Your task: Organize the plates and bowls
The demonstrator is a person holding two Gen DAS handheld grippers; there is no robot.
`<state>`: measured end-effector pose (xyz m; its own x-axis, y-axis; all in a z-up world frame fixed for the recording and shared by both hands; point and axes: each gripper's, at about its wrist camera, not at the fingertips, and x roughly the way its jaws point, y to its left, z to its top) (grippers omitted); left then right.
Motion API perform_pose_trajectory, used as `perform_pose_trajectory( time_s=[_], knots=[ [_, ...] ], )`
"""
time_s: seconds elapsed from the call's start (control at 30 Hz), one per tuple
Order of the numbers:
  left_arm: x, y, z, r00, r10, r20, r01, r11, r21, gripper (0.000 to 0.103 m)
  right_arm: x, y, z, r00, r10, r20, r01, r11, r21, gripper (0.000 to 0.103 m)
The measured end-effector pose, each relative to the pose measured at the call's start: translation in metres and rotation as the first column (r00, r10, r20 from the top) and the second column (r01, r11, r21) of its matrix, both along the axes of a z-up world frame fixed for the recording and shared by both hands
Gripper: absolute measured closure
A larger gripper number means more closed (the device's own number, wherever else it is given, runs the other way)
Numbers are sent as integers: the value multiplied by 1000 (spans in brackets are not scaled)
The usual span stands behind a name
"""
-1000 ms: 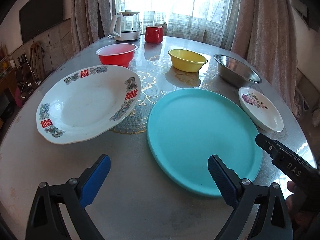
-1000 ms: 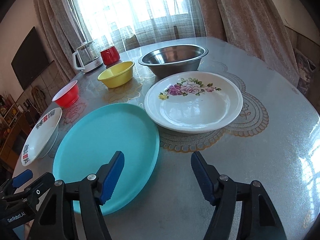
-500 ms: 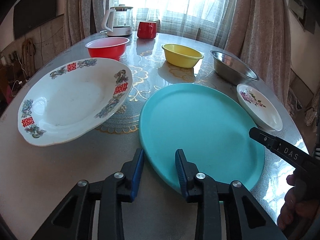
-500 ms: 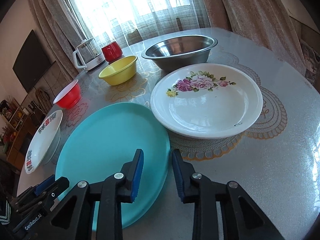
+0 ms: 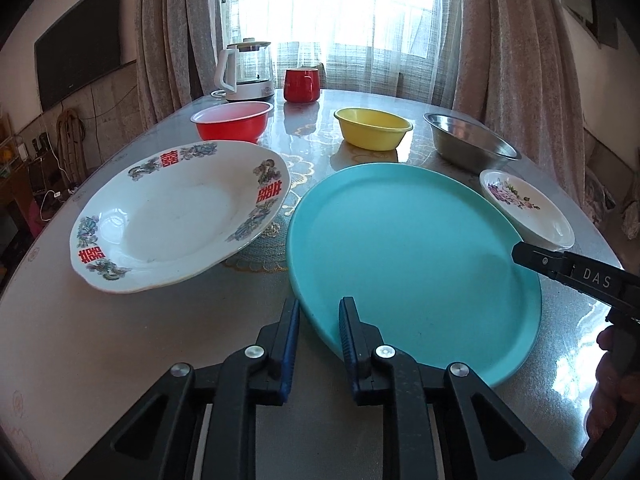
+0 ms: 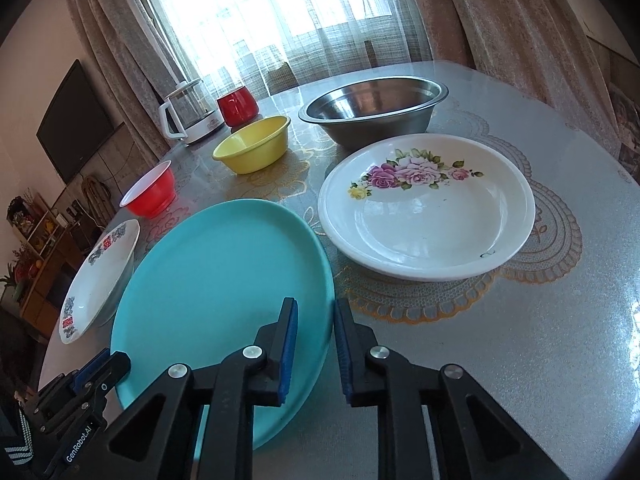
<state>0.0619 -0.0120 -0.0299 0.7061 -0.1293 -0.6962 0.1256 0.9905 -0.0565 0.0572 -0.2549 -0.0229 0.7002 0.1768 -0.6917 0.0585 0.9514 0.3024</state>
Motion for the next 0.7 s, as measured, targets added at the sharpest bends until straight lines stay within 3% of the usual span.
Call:
perform_pose_trajectory(
  time_s=[0.17, 0.37, 0.7],
  knots=[
    [5, 9, -1, 1000, 11, -22, -12, 999, -36, 83, -2, 6, 3, 1000, 25, 19, -25, 1000, -6, 84],
    [0, 17, -1, 1000, 17, -11, -17, 1000, -11, 83, -4, 22, 4, 999, 52, 15, -51, 997, -49, 84],
    [-9, 13, -3, 1000, -28, -4, 28, 1000, 4, 83, -21, 23, -6, 1000, 7, -20, -9, 996, -93, 84]
  ],
)
